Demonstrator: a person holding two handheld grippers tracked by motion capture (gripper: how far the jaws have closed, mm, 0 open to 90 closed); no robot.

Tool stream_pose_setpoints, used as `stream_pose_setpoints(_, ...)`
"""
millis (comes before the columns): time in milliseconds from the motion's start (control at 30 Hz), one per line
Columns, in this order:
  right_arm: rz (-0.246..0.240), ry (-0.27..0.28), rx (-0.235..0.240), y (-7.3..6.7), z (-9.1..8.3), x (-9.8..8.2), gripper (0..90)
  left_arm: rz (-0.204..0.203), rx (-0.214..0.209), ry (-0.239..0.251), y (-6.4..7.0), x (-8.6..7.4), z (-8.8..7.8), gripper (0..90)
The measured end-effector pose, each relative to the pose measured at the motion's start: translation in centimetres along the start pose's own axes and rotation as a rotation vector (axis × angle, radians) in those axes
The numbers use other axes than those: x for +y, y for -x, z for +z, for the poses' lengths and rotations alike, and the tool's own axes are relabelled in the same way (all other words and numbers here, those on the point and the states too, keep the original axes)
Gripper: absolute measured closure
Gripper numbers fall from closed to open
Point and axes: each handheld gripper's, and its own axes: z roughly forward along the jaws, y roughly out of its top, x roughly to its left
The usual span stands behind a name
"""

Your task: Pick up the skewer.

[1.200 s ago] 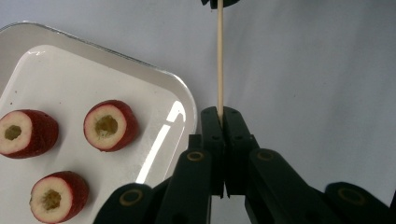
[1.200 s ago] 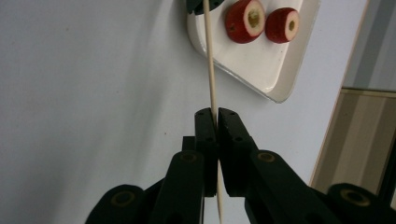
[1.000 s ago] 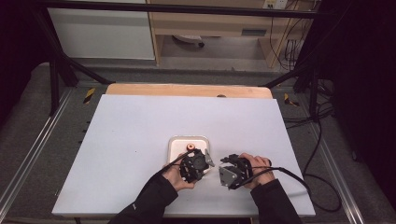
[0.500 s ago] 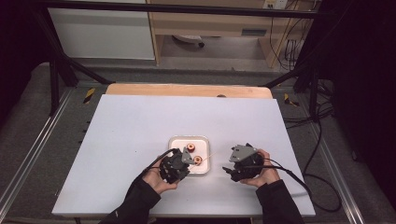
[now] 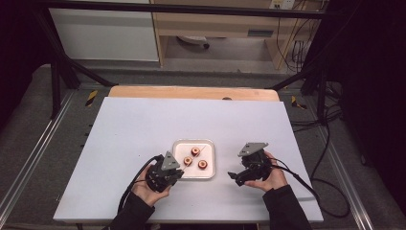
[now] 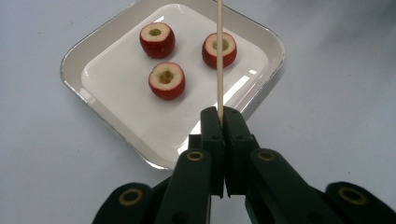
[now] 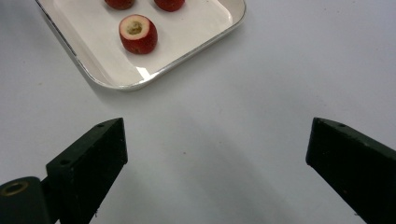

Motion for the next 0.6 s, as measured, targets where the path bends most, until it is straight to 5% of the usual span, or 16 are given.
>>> stream_pose_setpoints(400,0.049,-0.030,0.017,-0.6,0.6,2.0,3.1,-0.054,0.042,0.097,-0.4,-1.6,-0.7,88.5)
stream_pose_setpoints(600,0.029,-0.049,0.016,-1.4,1.2,3.7,2.7,-0.072,0.040,0.107,-0.8,-2.2,-0.9,88.5)
